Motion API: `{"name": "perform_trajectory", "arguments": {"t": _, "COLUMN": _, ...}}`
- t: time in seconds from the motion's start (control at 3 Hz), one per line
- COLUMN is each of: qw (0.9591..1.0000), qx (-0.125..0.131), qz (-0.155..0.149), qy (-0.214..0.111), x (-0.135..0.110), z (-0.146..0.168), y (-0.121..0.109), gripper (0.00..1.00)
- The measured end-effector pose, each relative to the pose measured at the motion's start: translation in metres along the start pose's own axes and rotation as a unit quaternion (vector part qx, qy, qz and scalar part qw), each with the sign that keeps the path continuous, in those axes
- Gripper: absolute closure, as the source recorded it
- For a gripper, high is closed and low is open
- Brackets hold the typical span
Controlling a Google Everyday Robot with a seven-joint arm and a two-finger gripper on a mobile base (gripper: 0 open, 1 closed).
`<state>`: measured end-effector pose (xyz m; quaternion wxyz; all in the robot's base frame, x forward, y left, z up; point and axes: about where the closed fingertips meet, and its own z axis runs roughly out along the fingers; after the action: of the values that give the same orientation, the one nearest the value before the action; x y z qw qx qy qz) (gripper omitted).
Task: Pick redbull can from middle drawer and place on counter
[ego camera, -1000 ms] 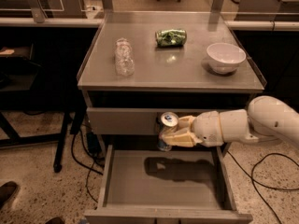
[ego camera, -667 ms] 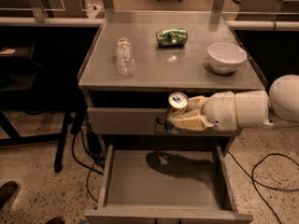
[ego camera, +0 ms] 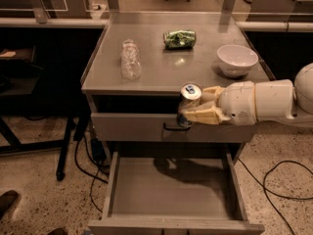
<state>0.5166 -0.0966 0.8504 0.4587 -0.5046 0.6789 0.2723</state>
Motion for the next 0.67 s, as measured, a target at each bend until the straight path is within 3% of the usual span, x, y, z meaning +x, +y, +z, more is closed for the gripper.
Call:
{"name": "perform_trajectory", "arguments": {"t": 0.33, "qw": 0.9999, "qx": 0.004, "qz": 0.005, "qy": -0.014, "x": -0.013, "z": -0.001, "y": -0.021, "gripper": 1.0}}
{"name": "perform_trajectory", "arguments": {"t": 0.67, "qw": 0.9996, "qx": -0.001, "qz": 0.003, "qy": -0.026, "x": -0.061, "z": 0.009, "y": -0.087, "gripper": 1.0}}
